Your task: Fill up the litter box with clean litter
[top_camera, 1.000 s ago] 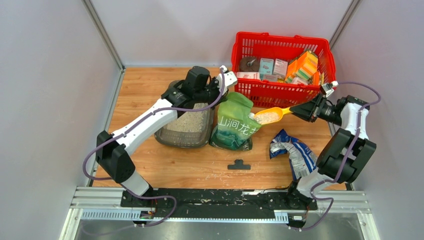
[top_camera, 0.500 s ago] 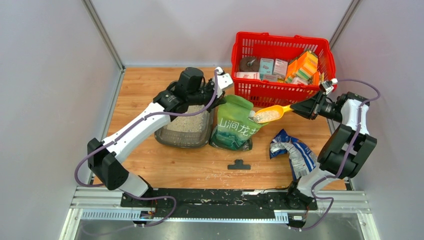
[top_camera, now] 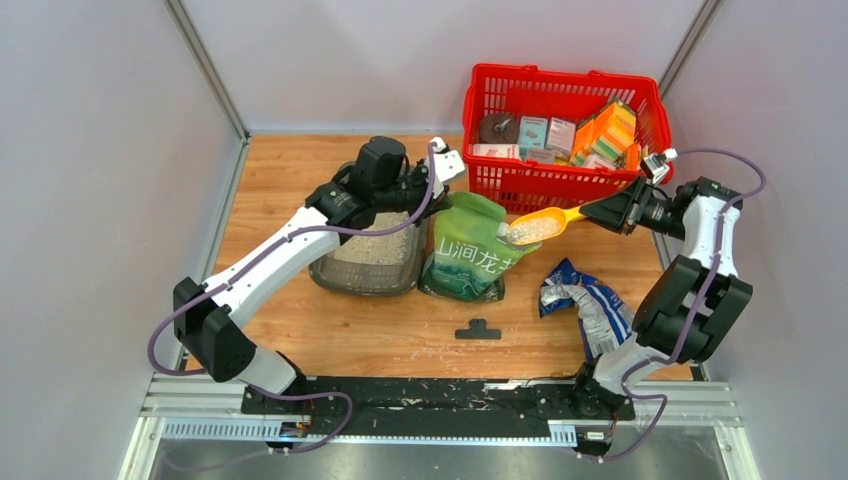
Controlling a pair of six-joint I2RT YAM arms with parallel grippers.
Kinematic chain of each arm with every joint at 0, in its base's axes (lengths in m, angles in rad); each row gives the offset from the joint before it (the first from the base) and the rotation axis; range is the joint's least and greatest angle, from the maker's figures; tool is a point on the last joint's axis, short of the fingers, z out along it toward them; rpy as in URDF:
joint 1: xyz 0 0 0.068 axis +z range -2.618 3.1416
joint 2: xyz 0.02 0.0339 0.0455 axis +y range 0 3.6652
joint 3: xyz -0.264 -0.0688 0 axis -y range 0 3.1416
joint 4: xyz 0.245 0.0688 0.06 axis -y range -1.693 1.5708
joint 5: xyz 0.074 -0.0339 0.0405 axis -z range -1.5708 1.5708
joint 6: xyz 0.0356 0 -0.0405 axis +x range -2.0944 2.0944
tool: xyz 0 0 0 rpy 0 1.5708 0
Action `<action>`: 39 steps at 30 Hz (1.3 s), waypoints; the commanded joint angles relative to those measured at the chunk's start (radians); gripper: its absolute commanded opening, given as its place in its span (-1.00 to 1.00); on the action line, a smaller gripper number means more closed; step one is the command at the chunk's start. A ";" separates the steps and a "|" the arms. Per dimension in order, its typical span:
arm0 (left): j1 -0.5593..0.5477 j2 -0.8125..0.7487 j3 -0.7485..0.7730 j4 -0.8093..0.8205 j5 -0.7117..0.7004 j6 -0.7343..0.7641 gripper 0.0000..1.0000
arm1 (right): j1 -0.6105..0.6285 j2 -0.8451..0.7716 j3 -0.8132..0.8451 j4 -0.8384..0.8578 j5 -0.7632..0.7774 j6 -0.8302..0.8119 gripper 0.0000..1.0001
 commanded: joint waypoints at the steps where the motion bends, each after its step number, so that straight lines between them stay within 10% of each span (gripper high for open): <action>1: 0.003 -0.056 0.002 0.041 0.013 0.021 -1.00 | 0.000 -0.096 -0.016 -0.317 -0.154 -0.037 -1.00; 17: -0.003 -0.082 -0.015 0.061 0.010 0.007 -1.00 | -0.029 -0.272 -0.172 -0.204 -0.010 0.062 -0.99; 23: -0.006 -0.089 -0.023 0.069 0.007 0.006 -1.00 | -0.030 -0.598 -0.530 0.817 0.180 1.086 -1.00; 39: -0.003 -0.064 0.015 0.133 -0.146 -0.146 -1.00 | 0.014 -0.610 -0.793 1.602 0.206 1.690 -1.00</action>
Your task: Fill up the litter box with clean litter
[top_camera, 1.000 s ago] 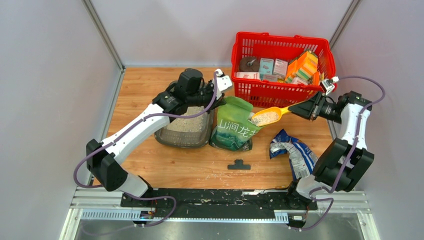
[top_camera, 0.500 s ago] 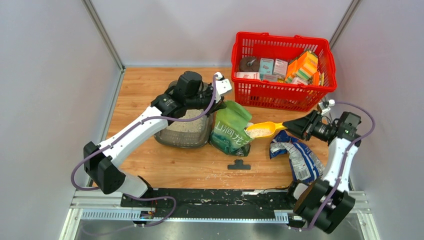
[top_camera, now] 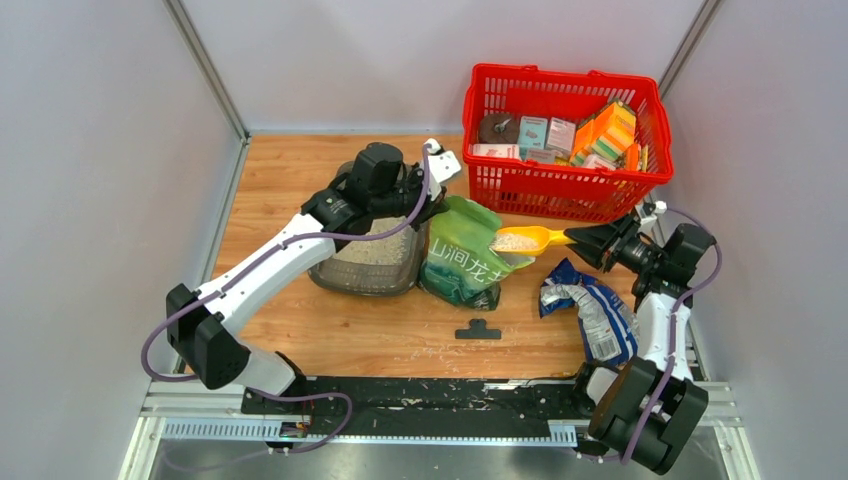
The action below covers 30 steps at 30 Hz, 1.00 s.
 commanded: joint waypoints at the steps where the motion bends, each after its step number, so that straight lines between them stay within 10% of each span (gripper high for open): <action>1: 0.010 -0.013 0.072 0.128 -0.109 -0.128 -1.00 | 0.003 -0.013 -0.003 0.259 0.047 0.155 -1.00; 14: 0.010 0.114 0.397 0.165 -0.137 -0.180 -1.00 | 0.004 0.043 0.013 0.478 0.153 0.303 -1.00; 30: 0.010 0.097 0.337 0.169 -0.110 -0.059 -1.00 | 0.006 0.167 -0.007 0.762 0.259 0.452 -1.00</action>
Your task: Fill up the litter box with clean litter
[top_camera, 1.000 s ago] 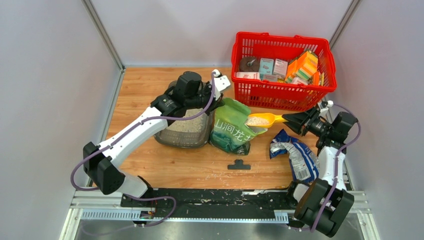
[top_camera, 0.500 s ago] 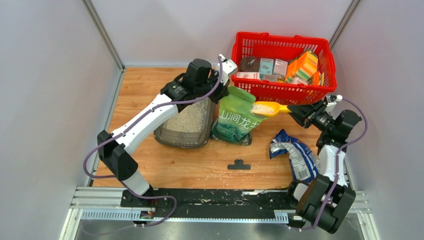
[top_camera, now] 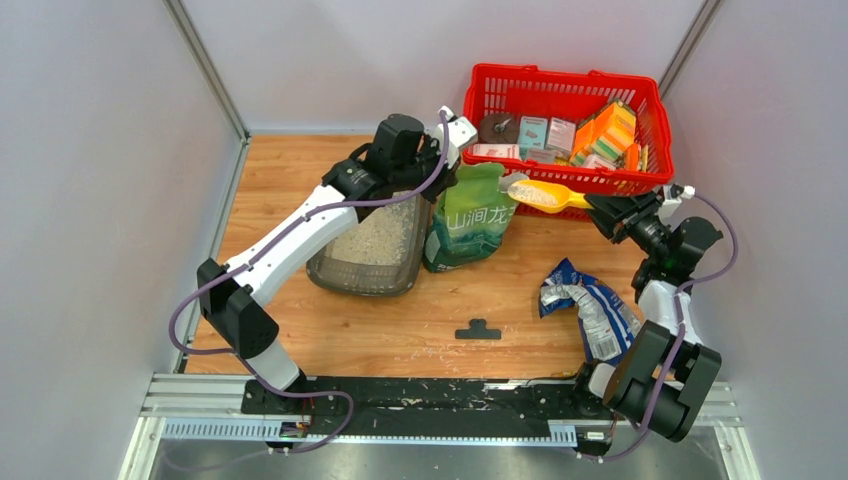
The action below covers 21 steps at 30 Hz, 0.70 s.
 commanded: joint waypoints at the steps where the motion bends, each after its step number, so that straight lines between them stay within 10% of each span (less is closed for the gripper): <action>1: 0.008 -0.103 0.027 0.268 0.028 0.042 -1.00 | 0.004 0.002 -0.008 0.127 0.034 0.056 -1.00; 19: 0.042 -0.074 0.003 0.244 -0.103 0.106 -1.00 | 0.171 -0.044 0.055 0.092 -0.024 0.066 -1.00; 21: 0.044 -0.077 0.012 0.228 -0.107 0.122 -0.61 | 0.198 -0.018 0.081 0.089 -0.027 0.065 -1.00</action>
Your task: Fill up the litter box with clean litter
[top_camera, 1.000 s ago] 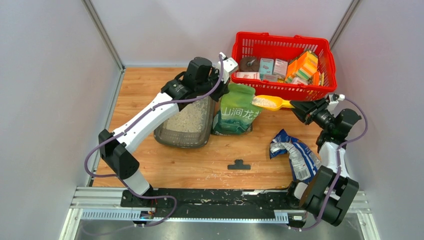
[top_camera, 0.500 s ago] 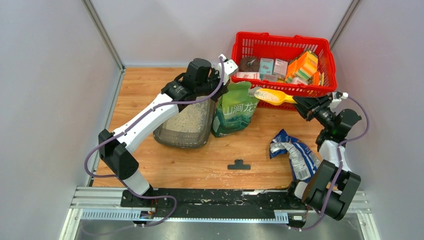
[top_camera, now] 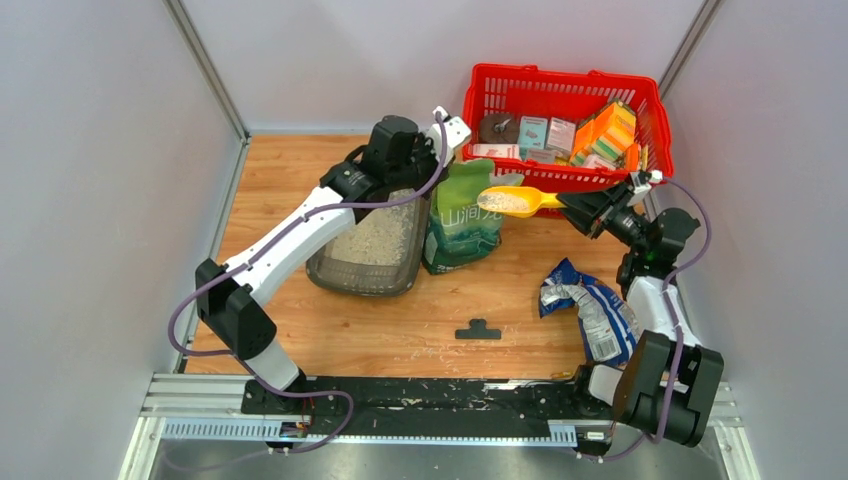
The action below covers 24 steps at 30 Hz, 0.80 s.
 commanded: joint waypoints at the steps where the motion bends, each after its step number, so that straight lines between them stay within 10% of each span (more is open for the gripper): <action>1: 0.026 -0.067 0.085 0.145 -0.044 0.063 -0.42 | 0.052 0.015 0.083 0.012 -0.012 -0.016 -1.00; 6: 0.060 -0.104 0.131 0.052 -0.027 0.047 0.44 | 0.156 0.104 0.163 0.010 -0.001 -0.018 -1.00; 24: 0.195 -0.584 -0.271 0.007 -0.262 0.119 0.50 | 0.558 0.474 0.560 -0.096 0.120 -0.122 -1.00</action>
